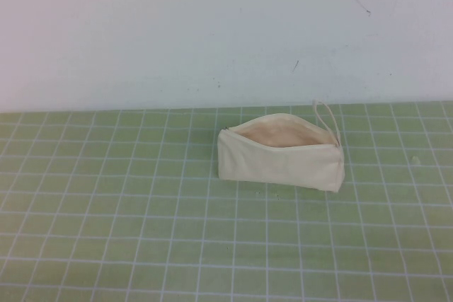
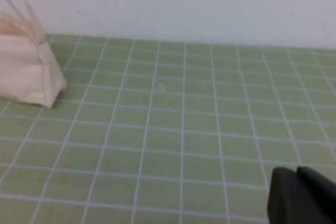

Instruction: Put eraser into pencil case

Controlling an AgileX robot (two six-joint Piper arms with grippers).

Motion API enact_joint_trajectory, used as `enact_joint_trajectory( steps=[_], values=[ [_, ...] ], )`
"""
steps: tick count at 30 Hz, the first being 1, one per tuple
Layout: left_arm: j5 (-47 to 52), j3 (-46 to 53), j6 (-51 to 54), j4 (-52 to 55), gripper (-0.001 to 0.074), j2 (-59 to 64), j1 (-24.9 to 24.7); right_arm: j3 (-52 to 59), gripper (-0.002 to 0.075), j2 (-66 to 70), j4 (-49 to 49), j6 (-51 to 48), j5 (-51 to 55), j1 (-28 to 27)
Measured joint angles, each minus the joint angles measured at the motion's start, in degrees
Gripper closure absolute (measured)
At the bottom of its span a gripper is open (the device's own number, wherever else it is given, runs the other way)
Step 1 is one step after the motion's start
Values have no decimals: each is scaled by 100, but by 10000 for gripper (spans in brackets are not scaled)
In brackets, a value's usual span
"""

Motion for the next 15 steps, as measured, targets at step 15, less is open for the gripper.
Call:
enact_joint_trajectory(
  steps=[15],
  values=[
    [0,0,0,0,736,0,0,1387,727,-393,217,562,-837,0]
  ],
)
